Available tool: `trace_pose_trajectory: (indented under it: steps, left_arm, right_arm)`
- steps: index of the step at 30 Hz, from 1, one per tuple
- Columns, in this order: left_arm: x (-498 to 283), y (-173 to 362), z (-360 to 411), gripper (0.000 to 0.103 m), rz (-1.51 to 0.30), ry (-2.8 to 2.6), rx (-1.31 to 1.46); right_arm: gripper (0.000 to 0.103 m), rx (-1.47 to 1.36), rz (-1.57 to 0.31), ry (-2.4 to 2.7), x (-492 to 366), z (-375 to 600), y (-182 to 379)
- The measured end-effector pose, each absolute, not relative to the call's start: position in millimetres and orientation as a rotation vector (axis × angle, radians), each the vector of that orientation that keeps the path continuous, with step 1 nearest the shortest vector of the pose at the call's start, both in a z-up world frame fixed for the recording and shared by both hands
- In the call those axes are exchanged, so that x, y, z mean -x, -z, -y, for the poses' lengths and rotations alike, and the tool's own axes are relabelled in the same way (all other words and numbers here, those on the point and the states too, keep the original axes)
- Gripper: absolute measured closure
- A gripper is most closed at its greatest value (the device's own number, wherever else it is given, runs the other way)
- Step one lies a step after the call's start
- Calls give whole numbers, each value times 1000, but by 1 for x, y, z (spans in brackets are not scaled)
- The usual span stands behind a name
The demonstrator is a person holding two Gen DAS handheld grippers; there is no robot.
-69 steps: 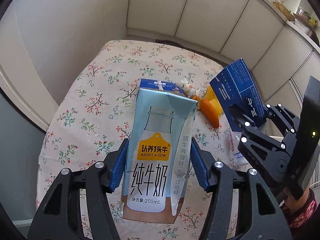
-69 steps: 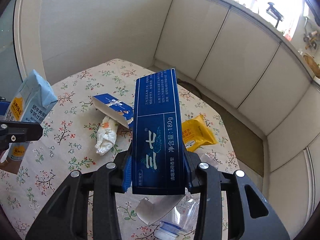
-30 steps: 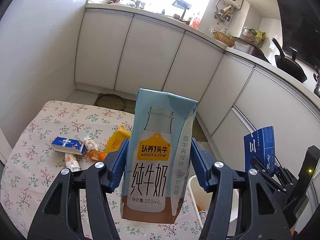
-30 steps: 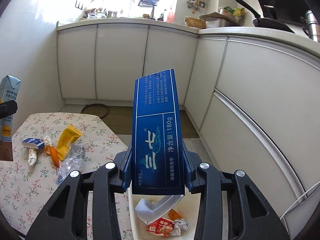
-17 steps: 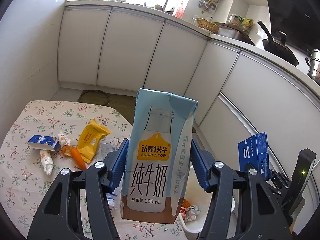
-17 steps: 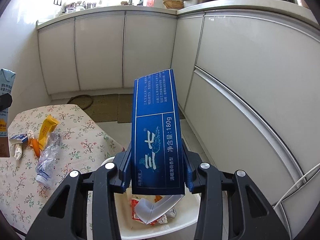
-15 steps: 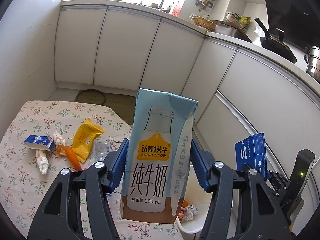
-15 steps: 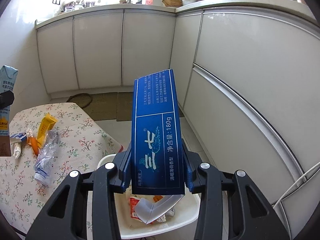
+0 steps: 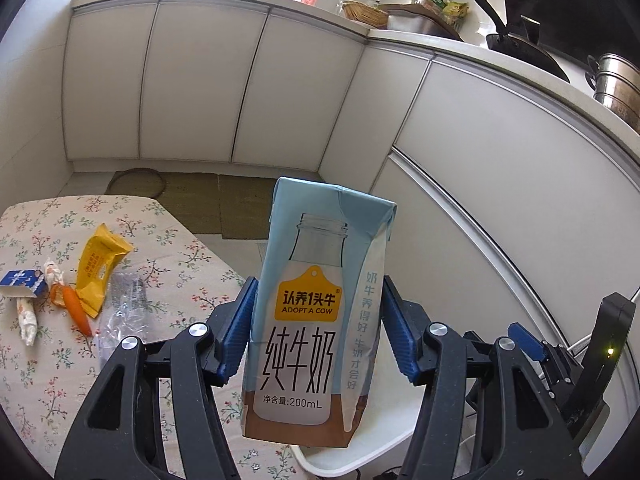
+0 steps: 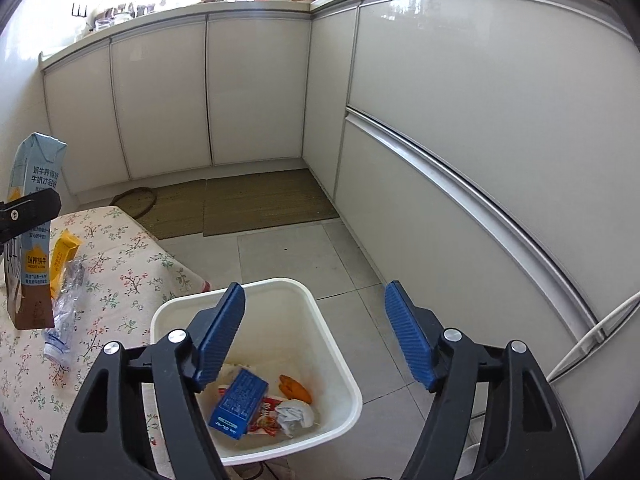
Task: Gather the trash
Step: 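Lower the milk carton into the bin and open the left tool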
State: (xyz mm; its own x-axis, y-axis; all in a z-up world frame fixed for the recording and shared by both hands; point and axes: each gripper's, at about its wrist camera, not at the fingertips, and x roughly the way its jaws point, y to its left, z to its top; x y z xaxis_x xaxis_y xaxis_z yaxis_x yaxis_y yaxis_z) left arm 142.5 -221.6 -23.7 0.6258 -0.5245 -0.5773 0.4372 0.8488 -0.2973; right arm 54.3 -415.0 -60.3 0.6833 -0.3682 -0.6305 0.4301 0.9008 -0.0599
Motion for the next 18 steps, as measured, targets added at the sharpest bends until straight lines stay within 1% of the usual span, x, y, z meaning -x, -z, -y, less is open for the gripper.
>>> trace_pose_trajectory:
  steps: [1,3,6,10,18]
  left_arm:
    - [-142,26,227,46,-708,565,127]
    - [-143,31,236,46,-720,589,117]
    - [-143,40,251,46,-743,623,100]
    - [-144,52,267,47,-777,665,86]
    - [-150,70,279,44,-826,672,74]
  right_arm:
    - [27,-100,-688,466,-53,419,61]
    - [25,-114,-689,498,-50,426,61]
    - [25,-123,-692,531,-47,435,63]
    - [21,-122,-687,571,-43,443,65]
    - [21,-123,-700,614,-40,452,71]
